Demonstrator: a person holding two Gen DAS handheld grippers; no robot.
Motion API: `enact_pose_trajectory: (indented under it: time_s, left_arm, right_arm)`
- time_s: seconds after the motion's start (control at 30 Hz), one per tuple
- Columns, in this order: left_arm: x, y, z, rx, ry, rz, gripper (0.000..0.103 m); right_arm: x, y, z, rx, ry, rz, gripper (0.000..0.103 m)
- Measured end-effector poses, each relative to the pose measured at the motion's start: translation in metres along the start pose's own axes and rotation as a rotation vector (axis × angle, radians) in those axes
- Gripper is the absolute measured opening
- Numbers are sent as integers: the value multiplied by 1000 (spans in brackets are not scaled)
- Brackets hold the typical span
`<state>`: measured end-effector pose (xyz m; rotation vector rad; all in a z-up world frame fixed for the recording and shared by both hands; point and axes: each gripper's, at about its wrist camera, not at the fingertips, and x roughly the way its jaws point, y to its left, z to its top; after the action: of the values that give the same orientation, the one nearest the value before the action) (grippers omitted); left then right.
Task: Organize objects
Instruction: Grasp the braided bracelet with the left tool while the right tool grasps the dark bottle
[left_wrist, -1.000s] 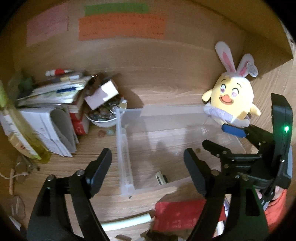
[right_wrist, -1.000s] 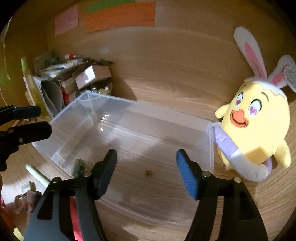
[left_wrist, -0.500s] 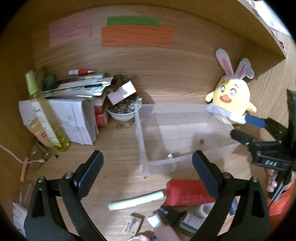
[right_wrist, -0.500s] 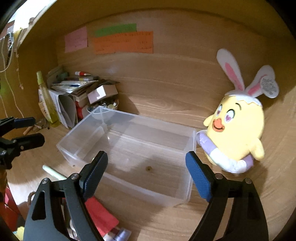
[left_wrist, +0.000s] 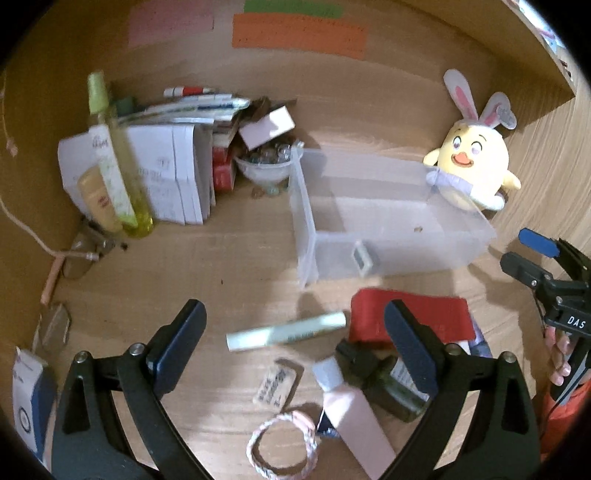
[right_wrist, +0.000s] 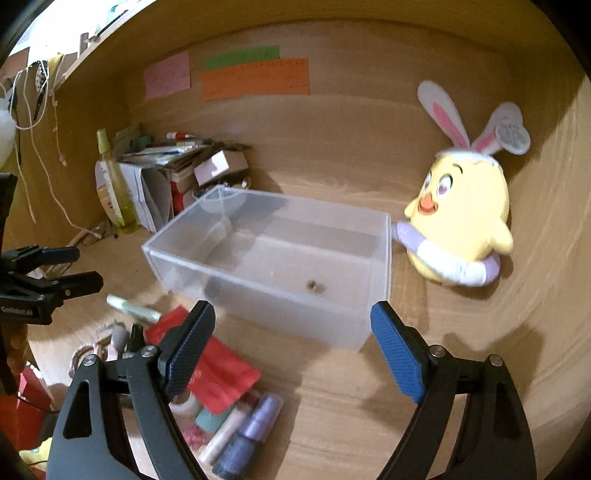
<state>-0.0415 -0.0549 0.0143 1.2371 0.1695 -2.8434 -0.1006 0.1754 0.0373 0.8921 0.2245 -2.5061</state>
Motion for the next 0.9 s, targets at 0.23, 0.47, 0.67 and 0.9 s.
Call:
enact_pose_trajectory:
  time_s: [0.23, 0.47, 0.67, 0.9]
  left_arm:
    - [2, 5, -25, -37, 33, 12, 98]
    - [8, 20, -47, -114, 91, -5, 98]
    - [23, 21, -60, -130, 166, 13, 98]
    - [18, 26, -68, -145, 177, 37, 98]
  right_arm:
    - [8, -3, -28, 48, 69, 16, 84]
    - [17, -7, -51, 90, 126, -2, 84]
    - [18, -1, -62, 80, 136, 12, 84]
    - [18, -4, -73, 115, 153, 38, 84]
